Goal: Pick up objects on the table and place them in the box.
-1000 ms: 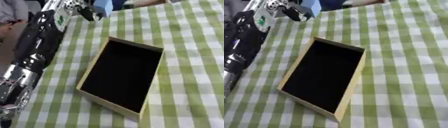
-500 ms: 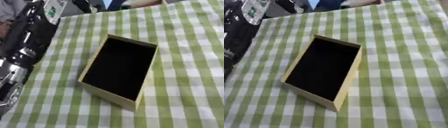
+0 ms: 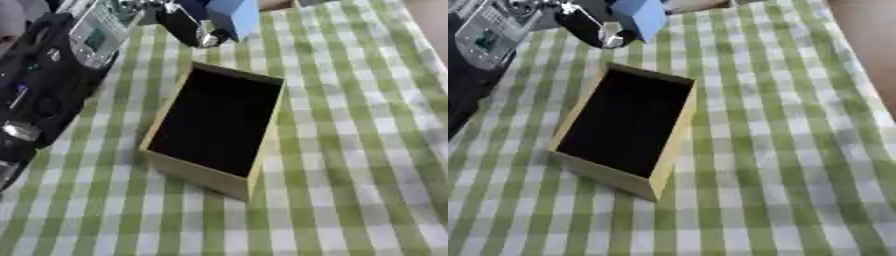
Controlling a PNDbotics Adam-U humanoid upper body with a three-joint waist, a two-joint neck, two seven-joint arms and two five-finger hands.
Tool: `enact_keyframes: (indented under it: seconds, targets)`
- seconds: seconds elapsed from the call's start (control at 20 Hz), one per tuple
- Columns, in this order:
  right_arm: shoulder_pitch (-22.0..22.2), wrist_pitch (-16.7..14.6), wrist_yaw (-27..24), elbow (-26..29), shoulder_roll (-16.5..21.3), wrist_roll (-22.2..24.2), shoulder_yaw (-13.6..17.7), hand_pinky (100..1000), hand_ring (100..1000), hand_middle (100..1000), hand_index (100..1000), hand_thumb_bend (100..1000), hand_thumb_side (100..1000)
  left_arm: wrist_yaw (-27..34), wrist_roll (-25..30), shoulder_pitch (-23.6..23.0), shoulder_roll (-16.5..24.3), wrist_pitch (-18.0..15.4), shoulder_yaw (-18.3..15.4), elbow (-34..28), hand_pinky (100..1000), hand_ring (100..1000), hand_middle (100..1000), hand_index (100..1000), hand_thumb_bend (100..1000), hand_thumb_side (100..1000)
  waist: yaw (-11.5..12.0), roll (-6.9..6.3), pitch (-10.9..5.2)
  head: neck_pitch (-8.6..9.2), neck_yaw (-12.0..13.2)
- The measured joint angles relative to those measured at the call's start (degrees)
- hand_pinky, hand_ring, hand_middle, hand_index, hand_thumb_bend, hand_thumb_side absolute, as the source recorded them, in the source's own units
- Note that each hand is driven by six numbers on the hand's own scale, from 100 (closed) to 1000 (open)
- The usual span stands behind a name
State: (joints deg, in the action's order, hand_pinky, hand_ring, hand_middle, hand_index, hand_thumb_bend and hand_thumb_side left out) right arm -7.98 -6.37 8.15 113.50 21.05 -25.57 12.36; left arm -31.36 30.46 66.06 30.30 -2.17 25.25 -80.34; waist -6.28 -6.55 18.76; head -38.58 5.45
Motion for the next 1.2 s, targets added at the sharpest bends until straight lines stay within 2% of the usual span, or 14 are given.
enact_keyframes:
  seconds: [0.25, 0.45, 0.75, 1.2]
  targets:
    - [0.5, 0.0, -0.1, 0.0, 0.0, 0.0, 0.0, 664, 711, 622, 813, 100, 1000, 3.7, -0.1, -4.6, -0.3, 4.4, 0.9, -7.0, 562, 515, 574, 674, 152, 186, 0.8, 1.28, -0.79, -1.24, -1.2]
    - [0.7, 0.0, -0.1, 0.0, -0.1, -0.2, 0.0, 664, 712, 622, 812, 100, 1000, 3.3, -0.4, -7.2, -1.5, 5.9, 1.4, -10.9, 575, 527, 576, 680, 172, 186, 1.4, 1.82, -1.13, -1.72, -1.8]
    - [0.9, 0.0, -0.2, 0.0, -0.1, -0.3, 0.1, 663, 712, 623, 812, 100, 1000, -0.5, 0.2, -9.4, -2.1, 5.2, 2.5, -12.0, 573, 525, 571, 672, 203, 194, 1.7, 2.26, -1.18, -2.71, -2.1]
    - [0.9, 0.1, -0.2, 0.0, -0.2, -0.5, 0.3, 662, 712, 623, 810, 100, 1000, -5.1, 0.1, -12.8, -2.1, 2.7, 4.4, -12.0, 586, 540, 575, 677, 237, 199, 1.7, 2.56, -1.18, -2.72, -2.7]
